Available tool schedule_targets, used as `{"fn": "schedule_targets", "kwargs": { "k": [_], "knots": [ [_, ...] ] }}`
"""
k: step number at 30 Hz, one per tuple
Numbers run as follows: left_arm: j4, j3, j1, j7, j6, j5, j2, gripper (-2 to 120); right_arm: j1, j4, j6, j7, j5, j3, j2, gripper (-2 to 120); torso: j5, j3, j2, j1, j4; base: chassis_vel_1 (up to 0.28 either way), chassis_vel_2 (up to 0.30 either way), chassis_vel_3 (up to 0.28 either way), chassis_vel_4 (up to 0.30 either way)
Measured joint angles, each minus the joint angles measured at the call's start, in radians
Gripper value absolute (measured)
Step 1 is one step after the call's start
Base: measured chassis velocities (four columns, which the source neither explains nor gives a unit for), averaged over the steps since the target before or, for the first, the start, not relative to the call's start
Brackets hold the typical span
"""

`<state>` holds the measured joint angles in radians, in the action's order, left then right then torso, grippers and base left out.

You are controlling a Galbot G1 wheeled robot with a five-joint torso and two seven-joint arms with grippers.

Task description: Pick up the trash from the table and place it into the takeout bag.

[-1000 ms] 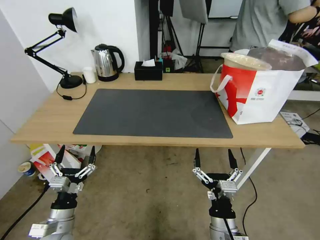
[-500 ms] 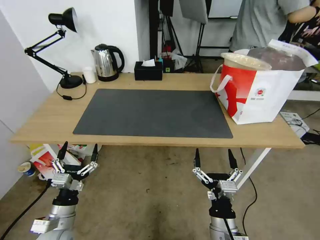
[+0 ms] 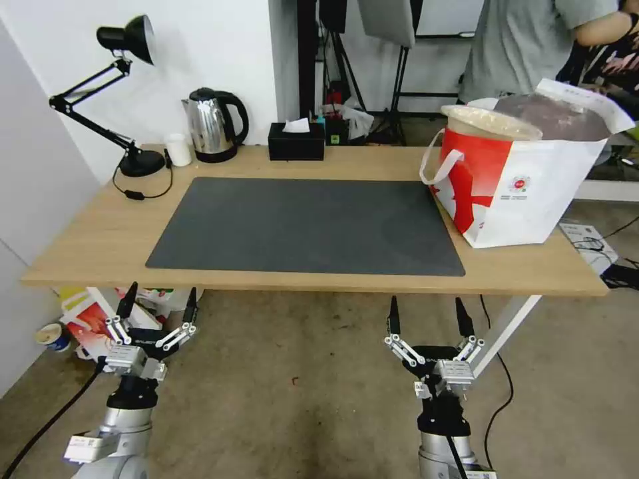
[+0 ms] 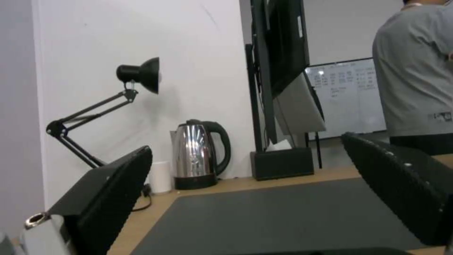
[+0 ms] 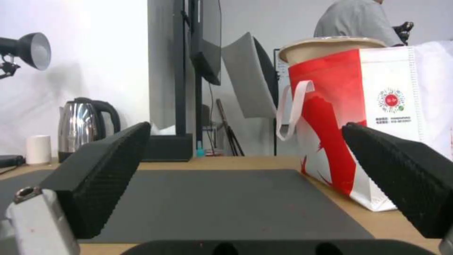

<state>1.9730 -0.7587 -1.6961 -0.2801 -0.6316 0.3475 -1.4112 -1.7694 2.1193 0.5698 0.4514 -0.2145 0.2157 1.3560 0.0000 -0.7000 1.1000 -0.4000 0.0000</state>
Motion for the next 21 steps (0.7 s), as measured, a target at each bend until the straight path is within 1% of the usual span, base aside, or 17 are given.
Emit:
{"fn": "schedule_targets", "kwargs": {
  "k": [21],
  "knots": [
    [0.000, 0.000, 0.000, 0.001, 0.000, 0.000, 0.000, 100, 0.000, 0.000, 0.000, 0.000, 0.000, 0.000, 0.000, 100, 0.0000, 0.000, 0.000, 0.000, 0.0000, 0.000, 0.000, 0.000, 0.000]
  ]
}}
